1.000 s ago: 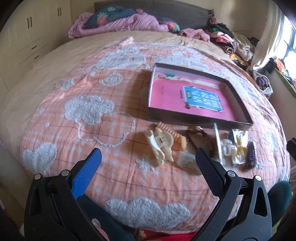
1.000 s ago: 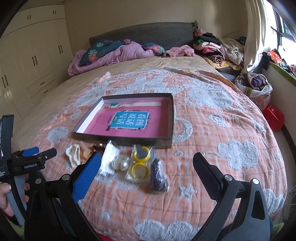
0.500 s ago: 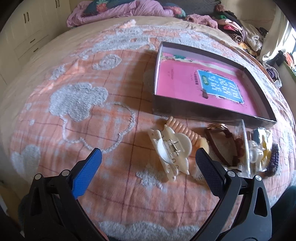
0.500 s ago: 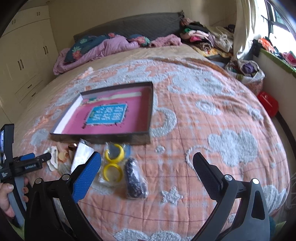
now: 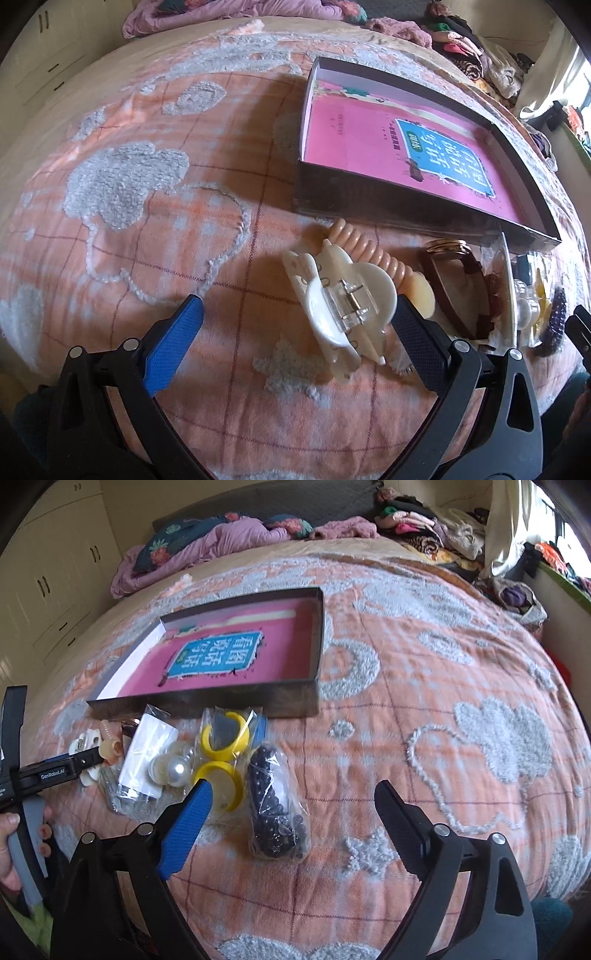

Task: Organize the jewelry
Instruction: 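Grasp the white claw hair clip with the left tool while the right tool grasps the black bead bag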

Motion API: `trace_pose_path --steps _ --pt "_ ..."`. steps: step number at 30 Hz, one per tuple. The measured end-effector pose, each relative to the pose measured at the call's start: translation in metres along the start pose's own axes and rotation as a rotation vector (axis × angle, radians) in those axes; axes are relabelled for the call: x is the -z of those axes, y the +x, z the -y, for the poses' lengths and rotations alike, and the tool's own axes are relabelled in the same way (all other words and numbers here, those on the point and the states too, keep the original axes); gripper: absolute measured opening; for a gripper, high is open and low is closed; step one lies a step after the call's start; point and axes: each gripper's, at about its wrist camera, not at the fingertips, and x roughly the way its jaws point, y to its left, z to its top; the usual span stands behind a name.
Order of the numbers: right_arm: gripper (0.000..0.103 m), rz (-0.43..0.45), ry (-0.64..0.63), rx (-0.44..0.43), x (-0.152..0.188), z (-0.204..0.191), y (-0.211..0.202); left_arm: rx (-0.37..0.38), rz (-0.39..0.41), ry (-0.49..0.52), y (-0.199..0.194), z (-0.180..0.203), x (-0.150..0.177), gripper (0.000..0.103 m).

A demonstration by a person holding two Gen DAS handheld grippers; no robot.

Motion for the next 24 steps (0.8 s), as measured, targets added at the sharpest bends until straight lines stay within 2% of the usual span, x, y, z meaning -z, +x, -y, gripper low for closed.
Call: trace_pose_path --steps 4,7,9,11,13,15,17,24 --pt "0.072 -0.038 0.033 -0.031 0.001 0.006 0.012 -0.009 0.014 0.006 0.003 0.001 -0.002 0.093" --pt "0.057 -0.062 0.047 -0.074 0.002 0.009 0.019 -0.016 0.022 0.014 0.005 0.002 -0.005 0.084" --pt "0.041 -0.064 0.052 -0.109 0.002 0.011 0.021 -0.024 0.027 0.028 0.005 0.003 -0.005 0.075" --pt "0.033 -0.057 0.054 -0.126 0.003 0.011 0.02 -0.019 0.034 0.039 0.004 0.004 -0.005 0.067" --pt "0.032 -0.046 0.056 -0.131 0.002 0.013 0.017 -0.008 0.041 0.048 0.002 0.005 -0.004 0.058" --pt "0.03 -0.039 0.064 -0.132 0.002 0.015 0.015 0.009 0.049 0.055 0.0 0.006 -0.004 0.042" --pt "0.029 -0.028 0.072 -0.126 0.001 0.018 0.012 0.023 0.054 0.061 -0.001 0.007 -0.005 0.032" --pt "0.028 0.024 0.103 -0.122 -0.007 0.028 -0.004 0.054 0.078 0.049 -0.015 0.001 -0.007 0.031"
